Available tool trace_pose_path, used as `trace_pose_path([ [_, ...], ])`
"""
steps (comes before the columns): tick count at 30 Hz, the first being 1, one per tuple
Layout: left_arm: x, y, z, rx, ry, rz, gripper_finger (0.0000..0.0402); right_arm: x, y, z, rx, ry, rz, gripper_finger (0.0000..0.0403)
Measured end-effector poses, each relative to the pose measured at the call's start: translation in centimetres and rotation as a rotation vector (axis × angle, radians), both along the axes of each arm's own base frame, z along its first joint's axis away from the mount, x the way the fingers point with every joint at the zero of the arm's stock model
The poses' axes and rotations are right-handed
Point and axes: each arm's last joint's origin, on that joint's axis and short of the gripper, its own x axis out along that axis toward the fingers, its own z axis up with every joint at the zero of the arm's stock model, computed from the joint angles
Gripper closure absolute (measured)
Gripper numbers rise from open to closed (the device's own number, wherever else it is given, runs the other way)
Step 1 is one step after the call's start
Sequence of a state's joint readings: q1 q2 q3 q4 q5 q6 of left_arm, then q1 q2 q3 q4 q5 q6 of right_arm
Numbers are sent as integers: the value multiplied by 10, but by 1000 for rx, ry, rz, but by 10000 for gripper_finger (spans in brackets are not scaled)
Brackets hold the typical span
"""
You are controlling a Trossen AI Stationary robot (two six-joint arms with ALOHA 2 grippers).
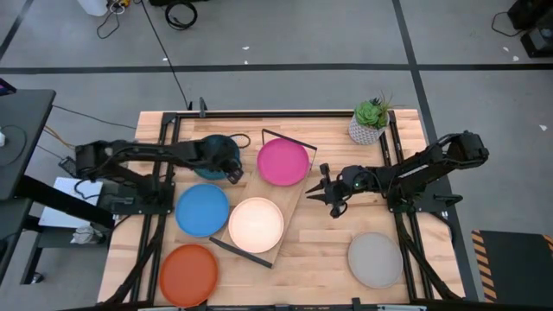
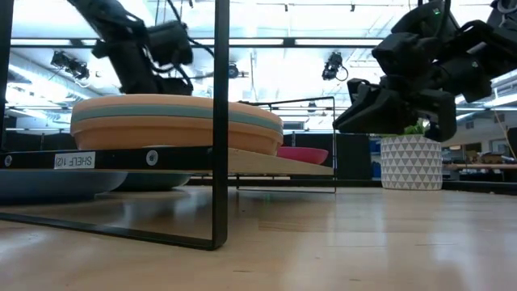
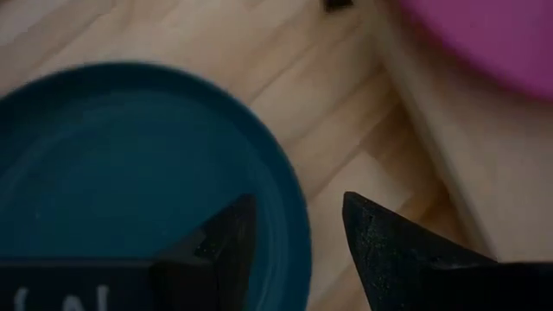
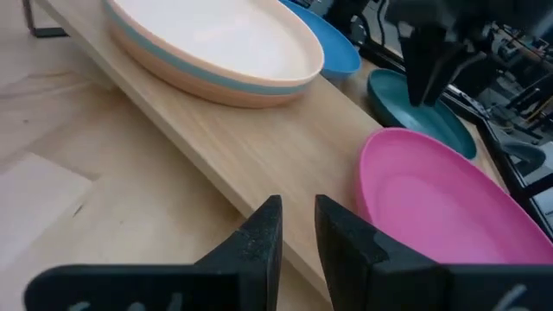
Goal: Place and stack plates onto a shelf
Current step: Stack the green plate on the top of the pink plate on the shelf
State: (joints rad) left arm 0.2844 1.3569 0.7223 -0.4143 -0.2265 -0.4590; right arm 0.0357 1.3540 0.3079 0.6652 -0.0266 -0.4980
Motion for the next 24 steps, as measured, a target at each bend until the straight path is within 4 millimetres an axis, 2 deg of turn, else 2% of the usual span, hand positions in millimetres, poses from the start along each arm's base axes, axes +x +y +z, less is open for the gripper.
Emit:
trace_pose_path([
  [7, 17, 5, -25, -17, 146, -38, 197, 0, 1, -1, 21, 5, 15, 325],
  [13, 18, 7, -43, 15, 274, -44, 212, -1, 2, -1, 43, 8, 45, 325],
  [16, 17, 6, -45, 10, 287, -48, 245, -1, 2, -1, 43, 10, 45, 325],
  [20, 17, 5, -44, 6, 296, -53, 328, -1, 2, -1, 49, 14, 43, 325],
  [22, 18, 5, -40, -4, 321, -55, 374, -2, 2, -3, 50, 20, 43, 325],
  [24, 22, 6, -28, -15, 348, -60, 384, -4, 2, -5, 50, 27, 41, 325],
])
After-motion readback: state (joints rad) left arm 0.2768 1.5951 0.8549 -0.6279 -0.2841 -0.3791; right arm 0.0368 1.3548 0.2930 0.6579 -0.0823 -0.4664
